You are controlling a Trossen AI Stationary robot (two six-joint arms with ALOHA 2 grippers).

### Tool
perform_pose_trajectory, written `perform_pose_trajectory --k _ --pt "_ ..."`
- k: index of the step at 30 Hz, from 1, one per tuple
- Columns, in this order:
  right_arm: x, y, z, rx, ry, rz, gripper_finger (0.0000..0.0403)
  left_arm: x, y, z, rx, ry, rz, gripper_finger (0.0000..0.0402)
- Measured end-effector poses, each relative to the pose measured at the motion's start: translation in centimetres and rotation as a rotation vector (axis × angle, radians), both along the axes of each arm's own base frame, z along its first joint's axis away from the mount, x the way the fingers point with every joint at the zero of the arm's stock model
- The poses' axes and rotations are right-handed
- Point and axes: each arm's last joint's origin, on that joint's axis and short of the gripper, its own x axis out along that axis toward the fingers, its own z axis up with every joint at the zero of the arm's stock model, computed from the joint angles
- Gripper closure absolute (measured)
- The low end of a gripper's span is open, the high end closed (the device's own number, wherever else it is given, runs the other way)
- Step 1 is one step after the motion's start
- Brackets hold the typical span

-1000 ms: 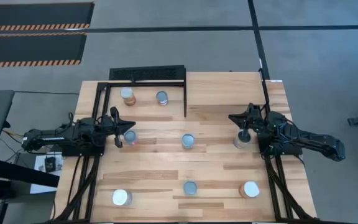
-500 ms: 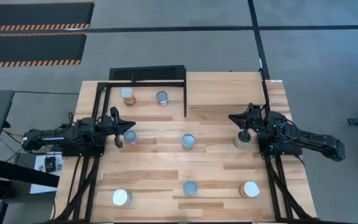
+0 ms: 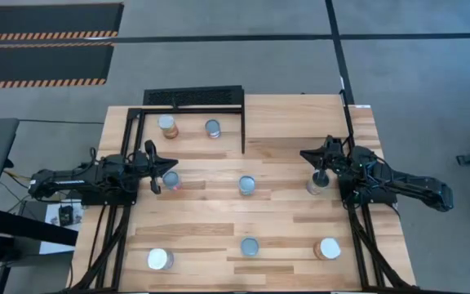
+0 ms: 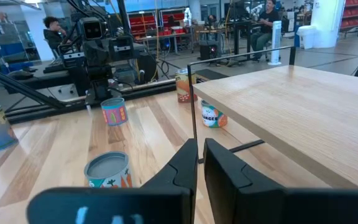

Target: Pick and place cans onto a shelf

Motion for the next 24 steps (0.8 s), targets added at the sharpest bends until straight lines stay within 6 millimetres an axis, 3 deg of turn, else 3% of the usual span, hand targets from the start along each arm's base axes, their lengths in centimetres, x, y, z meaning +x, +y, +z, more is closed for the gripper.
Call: perform_pose_trajectory --k 8,13,18,24 --pt "0.0 0.0 0.0 0.004 -0.004 0.0 0.0349 0.0 0.0 0.0 0.0 0.0 0.0 0.0401" --pt "0.0 0.0 0.3 0.158 -0.088 -0.016 0.0349 0.0 0.0 0.0 0.0 0.0 0.0 0.0401" --pt "-0.1 -0.2 0.6 0.1 -0.102 -0.061 0.0349 0.0 0.0 0.0 0.0 0.0 0.0 0.0401" --pt "-0.4 -0.2 2.7 -0.047 -0.284 -0.075 0.0359 0.0 0.0 0.1 -0.028 -0.018 0.001 0.0401"
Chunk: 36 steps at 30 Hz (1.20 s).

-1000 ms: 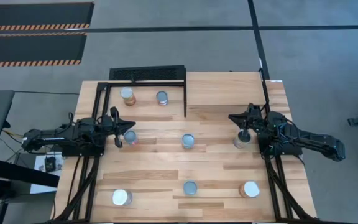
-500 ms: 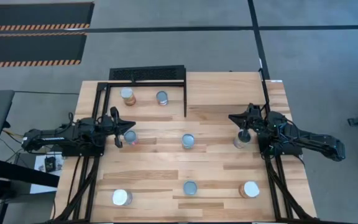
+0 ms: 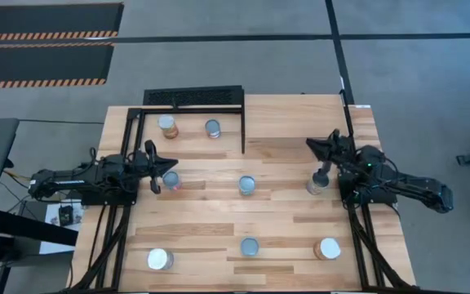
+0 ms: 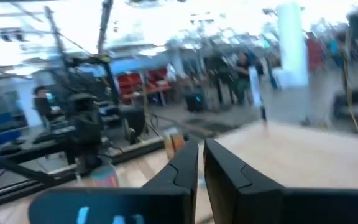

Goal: Pick and place cans onto a shelf
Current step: Put the right canned peaches on the shelf

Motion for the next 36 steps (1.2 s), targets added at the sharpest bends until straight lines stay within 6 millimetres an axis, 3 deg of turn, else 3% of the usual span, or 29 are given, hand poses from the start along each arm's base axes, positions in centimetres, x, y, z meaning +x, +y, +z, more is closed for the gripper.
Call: perform_pose_trajectory --k 3,11,16,24,30,36 --pt "-0.1 0.2 0.8 -0.085 0.026 -0.004 0.0391 0.0 0.0 0.0 -0.027 -0.006 0.001 0.0401" --pt "0.9 0.4 4.4 -0.171 0.064 -0.05 0.0397 0.0 0.0 -0.1 -0.034 0.0 0.001 0.0401" --pt "3.3 0.7 6.7 -0.213 0.17 -0.038 0.0399 0.0 0.0 -0.1 -0.034 0.0 0.001 0.0401" --pt "8.7 2.2 9.4 -0.243 0.333 0.071 0.04 0.0 0.0 -0.1 -0.032 0.0 0.001 0.0401" --pt "12.8 3.7 9.5 -0.138 0.568 0.173 0.0401 0.0 0.0 -0.1 -0.03 0.002 0.004 0.0401" --pt "14.9 6.2 8.9 0.143 0.916 0.223 0.0402 0.0 0.0 -0.1 -0.024 0.004 0.006 0.0401"
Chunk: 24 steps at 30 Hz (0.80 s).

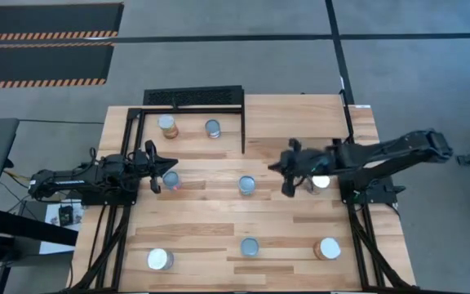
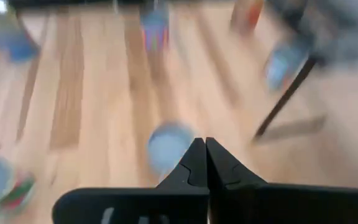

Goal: Pick and place cans onto a shelf
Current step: Put the right canned peaches on the shelf

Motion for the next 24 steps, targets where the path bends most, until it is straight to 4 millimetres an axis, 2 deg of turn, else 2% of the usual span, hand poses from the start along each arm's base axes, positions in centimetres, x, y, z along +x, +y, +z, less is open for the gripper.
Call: perform_pose_trajectory --k 4,7,10,16,19,24 --pt "0.2 2.2 -1.2 0.165 0.242 -0.053 0.0402 0.0 0.0 0.0 0.0 0.0 0.0 0.0401" --pt "-0.7 3.7 -1.9 0.241 0.42 -0.102 0.0397 0.0 0.0 0.0 0.0 0.0 0.0 0.0402" --pt "-2.1 4.5 -2.2 0.243 0.576 -0.188 0.0377 0.0 0.0 0.0 -0.004 -0.001 0.0 0.0402" --pt "-4.9 4.2 -2.0 0.167 0.791 -0.345 0.032 0.0 0.0 0.0 -0.023 -0.005 -0.009 0.0402" --pt "-5.6 3.9 -2.0 0.103 0.856 -0.367 0.0288 0.0 -0.1 0.0 -0.026 -0.002 -0.031 0.0401" --pt "-5.9 3.4 -2.5 0.042 0.896 -0.321 0.0236 0.0 -0.1 -0.1 -0.025 0.0 -0.035 0.0402"
